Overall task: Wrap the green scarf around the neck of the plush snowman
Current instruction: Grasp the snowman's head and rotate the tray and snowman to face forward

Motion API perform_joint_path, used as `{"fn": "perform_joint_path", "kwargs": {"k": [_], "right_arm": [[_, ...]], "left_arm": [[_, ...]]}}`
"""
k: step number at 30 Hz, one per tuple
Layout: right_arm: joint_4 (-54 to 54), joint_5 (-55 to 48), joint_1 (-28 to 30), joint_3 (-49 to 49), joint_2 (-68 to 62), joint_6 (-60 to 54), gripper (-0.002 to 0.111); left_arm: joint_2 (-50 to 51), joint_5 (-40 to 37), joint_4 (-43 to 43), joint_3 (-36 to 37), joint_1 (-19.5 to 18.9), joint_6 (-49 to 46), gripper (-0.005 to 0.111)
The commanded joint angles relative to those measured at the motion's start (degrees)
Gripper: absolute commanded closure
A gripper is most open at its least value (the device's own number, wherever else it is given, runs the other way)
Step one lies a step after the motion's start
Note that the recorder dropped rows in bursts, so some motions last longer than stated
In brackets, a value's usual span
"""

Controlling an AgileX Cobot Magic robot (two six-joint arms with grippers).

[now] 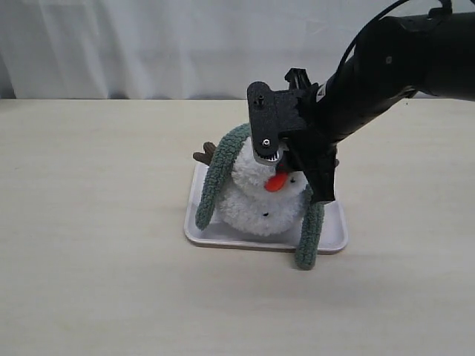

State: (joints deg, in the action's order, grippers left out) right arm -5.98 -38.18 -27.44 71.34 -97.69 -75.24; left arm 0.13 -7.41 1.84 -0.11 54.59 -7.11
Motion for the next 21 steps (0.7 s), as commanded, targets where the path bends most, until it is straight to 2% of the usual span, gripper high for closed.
{"fn": "perform_joint_path", "kwargs": {"k": [1, 3, 6, 9, 10, 11, 13, 14, 16, 21], "right_arm": [[0.72, 0.63, -0.05, -0.27, 1.54, 3.5, 0.045], [0.72, 0.51, -0.05, -0.27, 2.98, 6.89, 0.04], [0.43, 0.43, -0.05, -0.27, 6.75, 16.31, 0.041], [-4.57, 0.43, -0.05, -0.12, 10.19, 32.14, 0.041], [-6.29, -0.22, -0.05, 0.57, 11.21, 40.88, 0.041], [-6.61, -1.05, -0.05, 1.39, 11.63, 45.75, 0.045], [-8.2, -4.06, -0.05, 3.35, 11.88, 52.56, 0.067], [-9.31, -5.83, -0.05, 4.29, 11.68, 52.28, 0.086], [-11.22, -5.89, -0.05, 4.82, 11.09, 52.12, 0.105], [-17.11, 0.16, -0.05, 5.05, 7.53, 52.24, 0.104]], "left_arm": [[-0.13, 1.8, 0.76, 0.11, 0.13, 0.01, 0.107], [-0.13, 1.8, 0.76, 0.11, 0.13, 0.01, 0.107], [-0.13, 1.8, 0.76, 0.11, 0.13, 0.01, 0.107], [-0.13, 1.8, 0.76, 0.11, 0.13, 0.01, 0.107], [-0.13, 1.8, 0.76, 0.11, 0.13, 0.01, 0.107], [-0.13, 1.8, 0.76, 0.11, 0.13, 0.01, 0.107], [-0.13, 1.8, 0.76, 0.11, 0.13, 0.01, 0.107], [-0.13, 1.8, 0.76, 0.11, 0.13, 0.01, 0.107], [-0.13, 1.8, 0.76, 0.11, 0.13, 0.01, 0.107], [-0.13, 1.8, 0.76, 0.11, 0.13, 0.01, 0.107]]}}
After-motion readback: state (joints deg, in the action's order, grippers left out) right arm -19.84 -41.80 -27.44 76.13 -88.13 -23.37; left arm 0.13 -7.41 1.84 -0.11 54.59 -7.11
